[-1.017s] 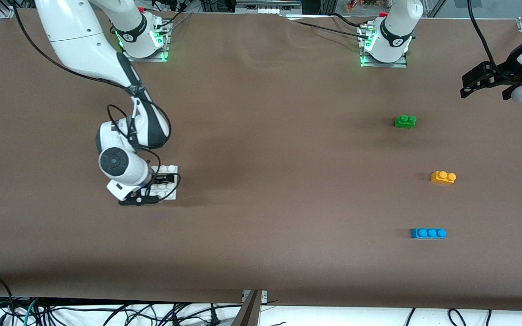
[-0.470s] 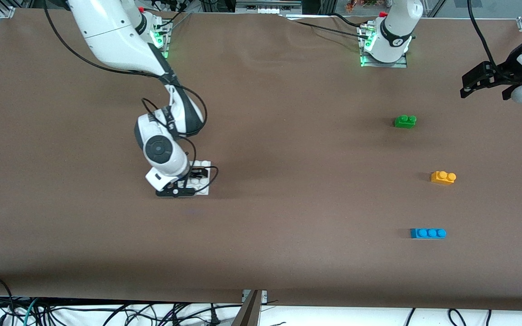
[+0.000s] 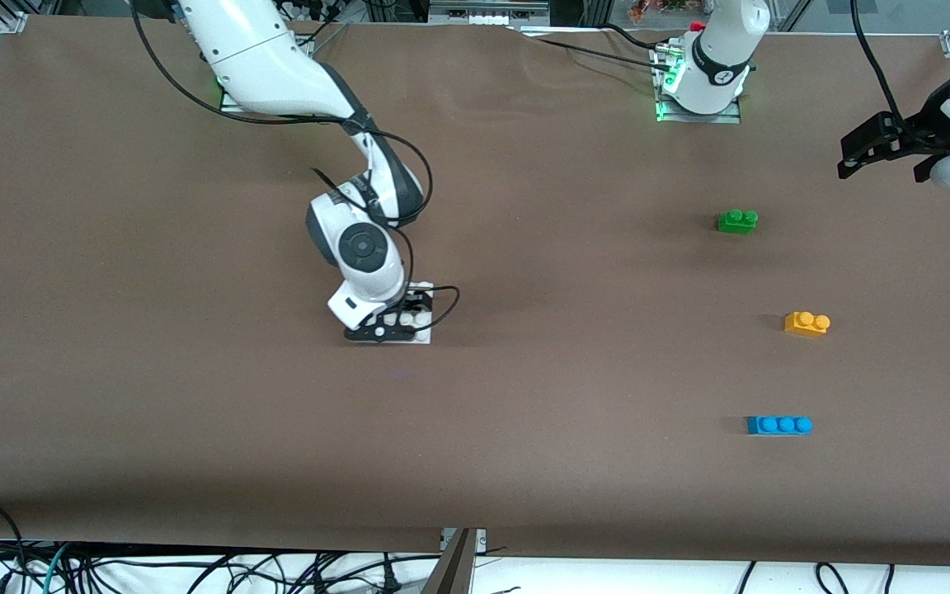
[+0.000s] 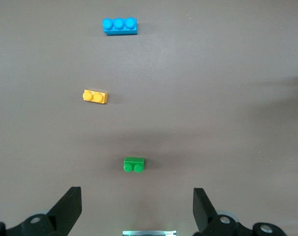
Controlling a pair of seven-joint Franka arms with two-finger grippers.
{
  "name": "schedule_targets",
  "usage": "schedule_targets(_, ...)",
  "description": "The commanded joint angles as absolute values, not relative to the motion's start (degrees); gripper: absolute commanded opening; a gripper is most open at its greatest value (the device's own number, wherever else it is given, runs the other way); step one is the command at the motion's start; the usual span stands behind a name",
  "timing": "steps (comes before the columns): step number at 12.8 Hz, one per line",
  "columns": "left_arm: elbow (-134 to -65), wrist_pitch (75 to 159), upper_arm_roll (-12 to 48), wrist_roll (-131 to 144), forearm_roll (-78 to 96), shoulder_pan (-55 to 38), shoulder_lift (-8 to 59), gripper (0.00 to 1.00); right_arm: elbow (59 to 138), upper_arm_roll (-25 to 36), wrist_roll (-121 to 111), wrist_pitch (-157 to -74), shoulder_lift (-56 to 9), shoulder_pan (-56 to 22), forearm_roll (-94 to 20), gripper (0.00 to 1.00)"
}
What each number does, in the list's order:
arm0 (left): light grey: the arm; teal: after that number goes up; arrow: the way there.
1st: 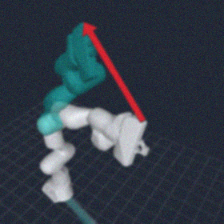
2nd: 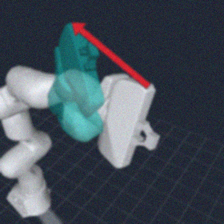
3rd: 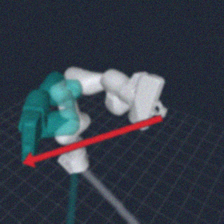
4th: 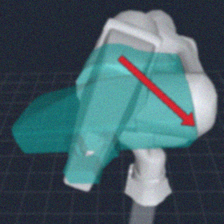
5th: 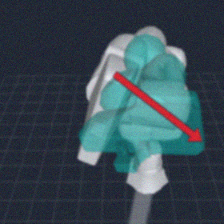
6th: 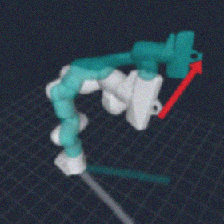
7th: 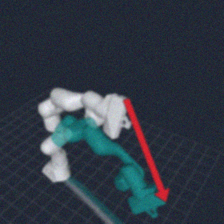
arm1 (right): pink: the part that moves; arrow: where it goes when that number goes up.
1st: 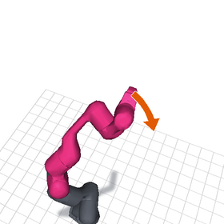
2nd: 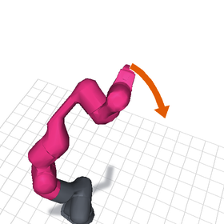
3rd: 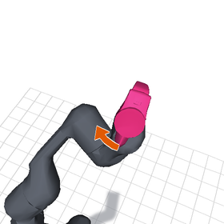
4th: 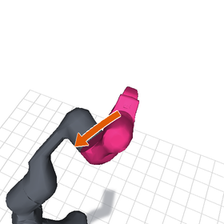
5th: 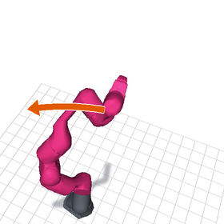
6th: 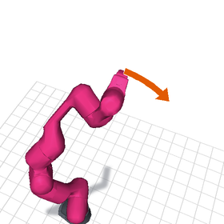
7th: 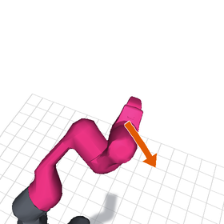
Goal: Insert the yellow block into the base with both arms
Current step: 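Slide the white base plate with the right gripper toward the table middle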
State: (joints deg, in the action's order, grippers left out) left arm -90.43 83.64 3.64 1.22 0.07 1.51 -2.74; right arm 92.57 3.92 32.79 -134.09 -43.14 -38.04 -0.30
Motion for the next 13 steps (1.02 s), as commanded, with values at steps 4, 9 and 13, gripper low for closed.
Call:
schedule_targets(4,-89.6,83.2,3.5,0.9,-0.1,3.1,-2.5,1.00,84.9,1.2,40.9,-136.6,-49.8,-42.9,-1.7,0.99)
schedule_targets(9,-89.6,83.2,3.6,0.8,-0.1,3.1,-2.5,1.00,80.4,-0.4,47.2,-137.9,-53.2,-46.3,-1.6,0.99)
schedule_targets(13,-89.6,83.2,3.6,0.8,-0.1,3.1,-2.5,1.00,79.3,-0.4,49.7,-139.2,-54.0,-49.1,-1.6,0.99)
